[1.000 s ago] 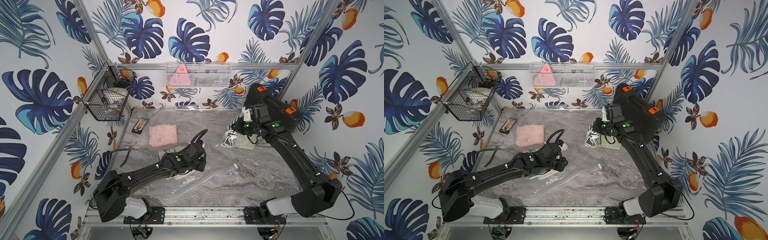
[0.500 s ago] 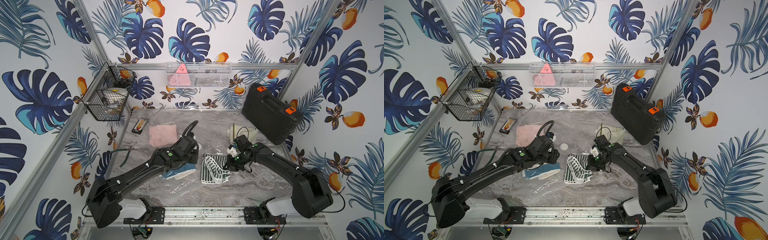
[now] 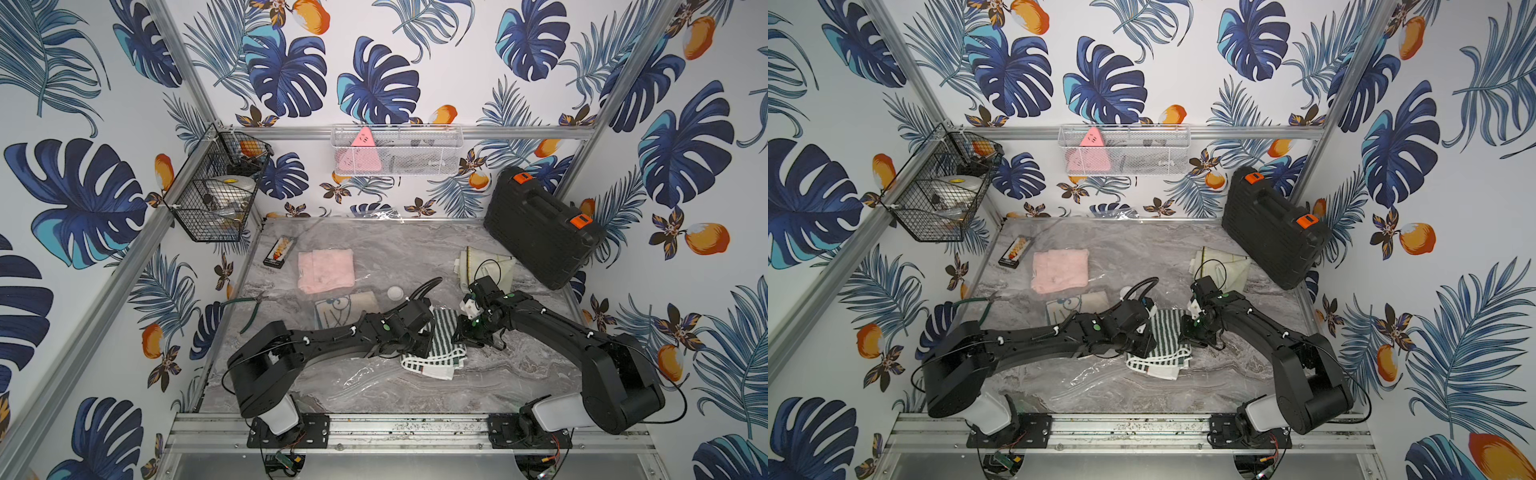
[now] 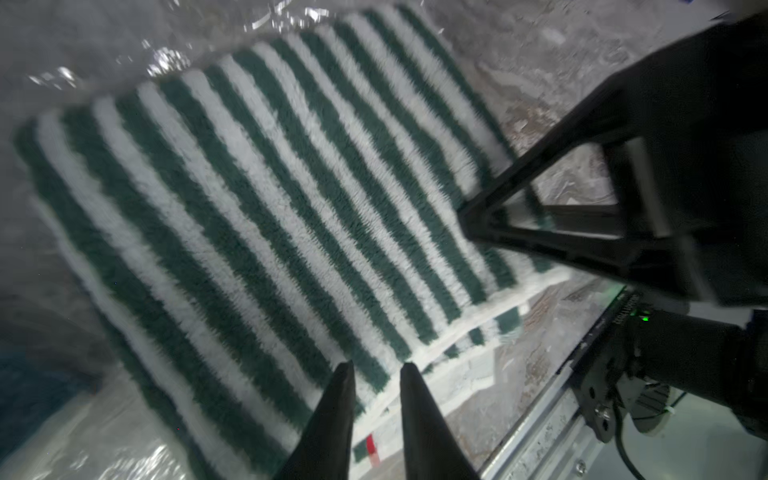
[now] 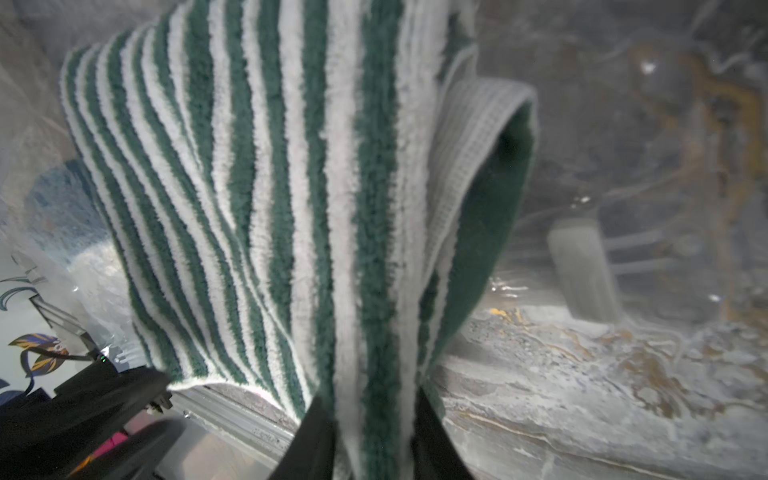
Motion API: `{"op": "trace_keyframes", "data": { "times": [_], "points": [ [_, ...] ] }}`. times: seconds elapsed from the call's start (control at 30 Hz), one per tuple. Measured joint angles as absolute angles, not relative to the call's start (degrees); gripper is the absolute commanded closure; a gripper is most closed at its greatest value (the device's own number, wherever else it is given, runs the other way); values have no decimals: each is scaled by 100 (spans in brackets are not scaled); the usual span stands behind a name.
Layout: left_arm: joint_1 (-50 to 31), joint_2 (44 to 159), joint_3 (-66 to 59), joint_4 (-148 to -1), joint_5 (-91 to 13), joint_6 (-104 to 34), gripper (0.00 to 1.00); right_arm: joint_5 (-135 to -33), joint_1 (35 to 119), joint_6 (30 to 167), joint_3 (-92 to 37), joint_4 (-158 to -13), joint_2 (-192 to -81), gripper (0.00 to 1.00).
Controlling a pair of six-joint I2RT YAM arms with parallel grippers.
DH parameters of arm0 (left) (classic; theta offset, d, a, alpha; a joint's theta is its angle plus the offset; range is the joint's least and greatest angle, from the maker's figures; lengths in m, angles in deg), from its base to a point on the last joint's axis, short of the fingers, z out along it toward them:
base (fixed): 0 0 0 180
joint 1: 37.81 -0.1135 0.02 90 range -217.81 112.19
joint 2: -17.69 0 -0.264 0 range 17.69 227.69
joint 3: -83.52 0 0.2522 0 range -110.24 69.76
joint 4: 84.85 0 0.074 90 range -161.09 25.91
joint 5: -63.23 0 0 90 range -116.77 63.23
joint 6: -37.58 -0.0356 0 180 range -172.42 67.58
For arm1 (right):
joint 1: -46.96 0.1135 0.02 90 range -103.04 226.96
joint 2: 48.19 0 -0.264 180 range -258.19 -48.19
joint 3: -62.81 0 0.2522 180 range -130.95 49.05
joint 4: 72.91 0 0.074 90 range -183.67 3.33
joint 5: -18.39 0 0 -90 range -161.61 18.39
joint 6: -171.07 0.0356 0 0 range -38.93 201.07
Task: Place the folded towel into the vacuum bag
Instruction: Pick up the towel from the vacuum bag.
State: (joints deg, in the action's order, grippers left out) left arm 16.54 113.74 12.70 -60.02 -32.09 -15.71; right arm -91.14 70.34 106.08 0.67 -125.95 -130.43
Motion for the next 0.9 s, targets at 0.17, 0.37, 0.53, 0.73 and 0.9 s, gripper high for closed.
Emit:
{"op": "trace_keyframes", "data": {
  "times": [0.17,0.37,0.53,0.73,0.9],
  "points": [
    [1652,12034,1353,-6721,-3316,-1411,85,-8480,7434,10728,-241,-12755,-12874,90],
    [1641,12283,1722,-8015,-3441,-1180,86,-7982,8430,11257,-621,-12740,-12859,93],
    [1643,12082,1941,-8177,-3443,-1081,86,-7879,8614,11640,-241,-12359,-13263,85],
    [1637,11872,2114,-8044,-3437,-1059,85,-7698,8105,11329,-258,-12611,-13257,47],
    [1617,11848,2190,-8098,-3434,-1057,85,-7798,7001,10851,-116,-12836,-13051,39]
  ]
}}
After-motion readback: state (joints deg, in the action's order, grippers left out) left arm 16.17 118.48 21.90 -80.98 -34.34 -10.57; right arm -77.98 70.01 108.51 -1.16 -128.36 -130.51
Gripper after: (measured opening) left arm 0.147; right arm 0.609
